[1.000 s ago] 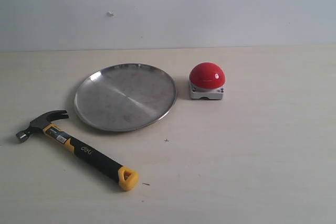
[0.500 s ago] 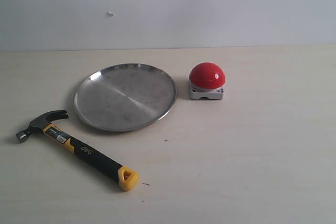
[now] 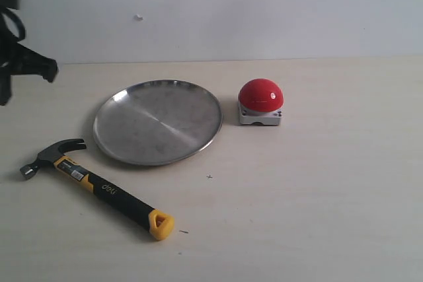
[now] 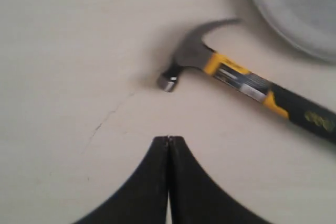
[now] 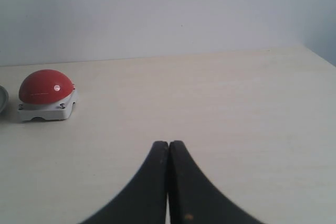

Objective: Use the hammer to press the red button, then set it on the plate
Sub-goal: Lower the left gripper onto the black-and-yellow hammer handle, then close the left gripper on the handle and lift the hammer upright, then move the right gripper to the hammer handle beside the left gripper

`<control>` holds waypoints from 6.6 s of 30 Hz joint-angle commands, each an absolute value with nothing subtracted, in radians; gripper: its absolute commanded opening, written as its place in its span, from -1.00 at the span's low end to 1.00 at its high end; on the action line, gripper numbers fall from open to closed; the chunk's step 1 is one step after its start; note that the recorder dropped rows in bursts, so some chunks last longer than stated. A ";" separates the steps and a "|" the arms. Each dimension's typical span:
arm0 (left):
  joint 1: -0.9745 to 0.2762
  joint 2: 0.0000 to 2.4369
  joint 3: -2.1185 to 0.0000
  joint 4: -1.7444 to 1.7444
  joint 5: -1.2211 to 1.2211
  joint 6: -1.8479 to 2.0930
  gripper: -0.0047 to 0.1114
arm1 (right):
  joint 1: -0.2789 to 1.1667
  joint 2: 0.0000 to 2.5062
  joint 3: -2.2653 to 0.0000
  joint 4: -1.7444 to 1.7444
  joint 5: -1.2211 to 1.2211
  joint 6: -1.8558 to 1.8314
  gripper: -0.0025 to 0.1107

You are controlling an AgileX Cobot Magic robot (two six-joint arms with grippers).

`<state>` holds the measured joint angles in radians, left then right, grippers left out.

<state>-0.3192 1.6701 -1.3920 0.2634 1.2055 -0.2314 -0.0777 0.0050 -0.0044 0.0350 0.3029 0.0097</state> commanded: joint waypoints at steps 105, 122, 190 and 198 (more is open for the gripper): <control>-0.568 1.827 -1.178 0.444 0.704 1.117 -0.92 | -0.082 0.000 0.000 0.038 0.290 0.000 -0.96; -0.787 1.709 -1.132 1.047 0.835 0.671 -0.92 | -0.082 0.000 0.000 0.038 0.290 0.000 -0.96; -1.368 1.580 -0.757 1.744 1.077 -0.197 -0.92 | 0.015 1.289 -1.031 0.890 1.221 -0.719 -0.96; -1.368 1.580 -0.757 1.744 1.066 -0.205 -0.92 | 0.265 1.341 -1.030 0.820 1.221 -0.711 -0.71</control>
<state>-1.3656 1.6030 -0.7536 1.6945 1.0111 -0.1926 0.1973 1.3359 -1.0221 0.8233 1.2113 -0.6922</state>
